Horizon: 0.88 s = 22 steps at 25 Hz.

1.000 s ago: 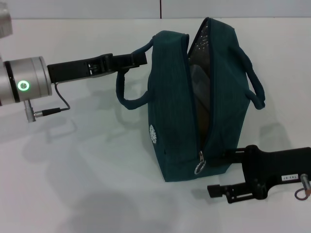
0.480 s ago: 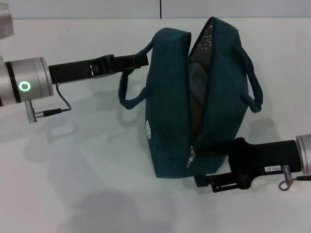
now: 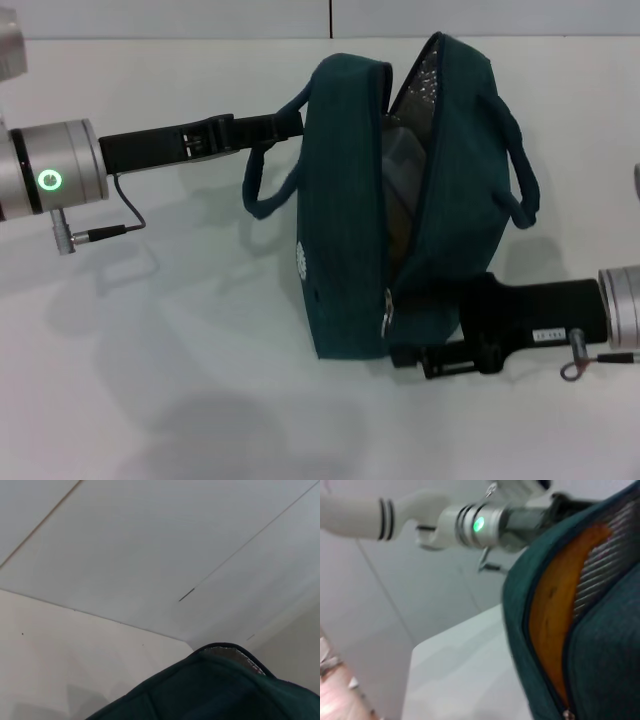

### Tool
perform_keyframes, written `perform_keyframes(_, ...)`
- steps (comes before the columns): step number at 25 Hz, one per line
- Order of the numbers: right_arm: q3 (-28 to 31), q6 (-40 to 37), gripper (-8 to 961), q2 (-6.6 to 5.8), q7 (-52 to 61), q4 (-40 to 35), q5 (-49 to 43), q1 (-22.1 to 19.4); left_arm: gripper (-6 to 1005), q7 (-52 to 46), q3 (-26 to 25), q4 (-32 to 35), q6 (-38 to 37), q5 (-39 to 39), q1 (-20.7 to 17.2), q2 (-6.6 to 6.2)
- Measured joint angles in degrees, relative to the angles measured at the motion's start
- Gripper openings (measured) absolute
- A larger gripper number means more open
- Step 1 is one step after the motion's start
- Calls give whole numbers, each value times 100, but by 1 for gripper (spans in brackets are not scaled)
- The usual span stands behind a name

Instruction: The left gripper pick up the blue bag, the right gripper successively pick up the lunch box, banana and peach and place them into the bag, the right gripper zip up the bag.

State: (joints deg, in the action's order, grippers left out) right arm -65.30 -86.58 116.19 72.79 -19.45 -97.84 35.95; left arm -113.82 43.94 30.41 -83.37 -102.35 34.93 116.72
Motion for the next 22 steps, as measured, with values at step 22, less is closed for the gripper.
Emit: perform_keyframes(22,-746,495,718,2,-43,-18,611,75,400,10,-4,-1,24,9,23,0)
